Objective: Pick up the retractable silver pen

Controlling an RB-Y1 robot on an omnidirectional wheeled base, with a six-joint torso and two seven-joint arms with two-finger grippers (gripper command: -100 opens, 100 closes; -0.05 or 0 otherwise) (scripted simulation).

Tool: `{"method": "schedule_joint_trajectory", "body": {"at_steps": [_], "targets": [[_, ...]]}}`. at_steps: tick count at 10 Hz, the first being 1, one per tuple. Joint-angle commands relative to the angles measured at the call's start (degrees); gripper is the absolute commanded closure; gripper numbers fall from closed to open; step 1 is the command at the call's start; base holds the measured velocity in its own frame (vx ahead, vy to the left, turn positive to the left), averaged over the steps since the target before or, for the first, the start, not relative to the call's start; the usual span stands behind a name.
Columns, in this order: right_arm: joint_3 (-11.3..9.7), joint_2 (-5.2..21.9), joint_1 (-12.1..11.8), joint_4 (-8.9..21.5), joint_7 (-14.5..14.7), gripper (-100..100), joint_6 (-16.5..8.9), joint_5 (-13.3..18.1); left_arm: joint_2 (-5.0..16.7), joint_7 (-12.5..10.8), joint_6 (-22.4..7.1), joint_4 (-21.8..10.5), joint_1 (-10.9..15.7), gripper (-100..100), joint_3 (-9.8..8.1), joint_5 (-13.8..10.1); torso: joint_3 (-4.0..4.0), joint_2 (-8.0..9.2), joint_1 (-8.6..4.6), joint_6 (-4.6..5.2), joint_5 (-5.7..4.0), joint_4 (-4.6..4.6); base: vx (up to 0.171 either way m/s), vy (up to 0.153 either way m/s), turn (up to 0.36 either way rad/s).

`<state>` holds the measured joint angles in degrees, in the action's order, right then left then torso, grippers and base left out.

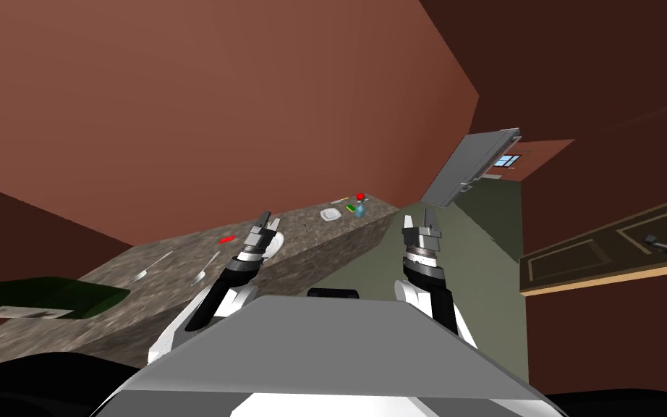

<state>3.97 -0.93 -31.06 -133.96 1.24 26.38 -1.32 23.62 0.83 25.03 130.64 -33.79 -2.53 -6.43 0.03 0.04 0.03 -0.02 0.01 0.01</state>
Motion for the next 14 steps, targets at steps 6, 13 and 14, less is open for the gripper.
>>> {"method": "schedule_joint_trajectory", "body": {"at_steps": [6,13,14], "targets": [[0.00,0.00,0.00,0.00,0.00,0,0.00,0.00,10.16,2.12,-2.74,-1.75,-1.37,-100,-0.72,-3.50,-0.01,-0.01,-0.01,0.02,0.00,0.00,-0.012,-0.001,-0.124],[0.00,0.00,-0.01,0.00,0.00,0,0.00,0.00,21.82,5.01,-7.47,-4.42,-2.86,-100,-1.01,-8.51,-0.03,-0.06,-0.04,-0.02,-0.01,-0.01,-0.004,-0.010,-0.123],[0.00,0.00,0.00,0.00,0.00,0,0.00,0.00,22.82,5.01,-7.47,-4.42,-2.86,-100,-1.01,-8.51,-0.04,-0.07,-0.08,0.01,-0.01,-0.02,0.004,-0.016,-0.078]]}}
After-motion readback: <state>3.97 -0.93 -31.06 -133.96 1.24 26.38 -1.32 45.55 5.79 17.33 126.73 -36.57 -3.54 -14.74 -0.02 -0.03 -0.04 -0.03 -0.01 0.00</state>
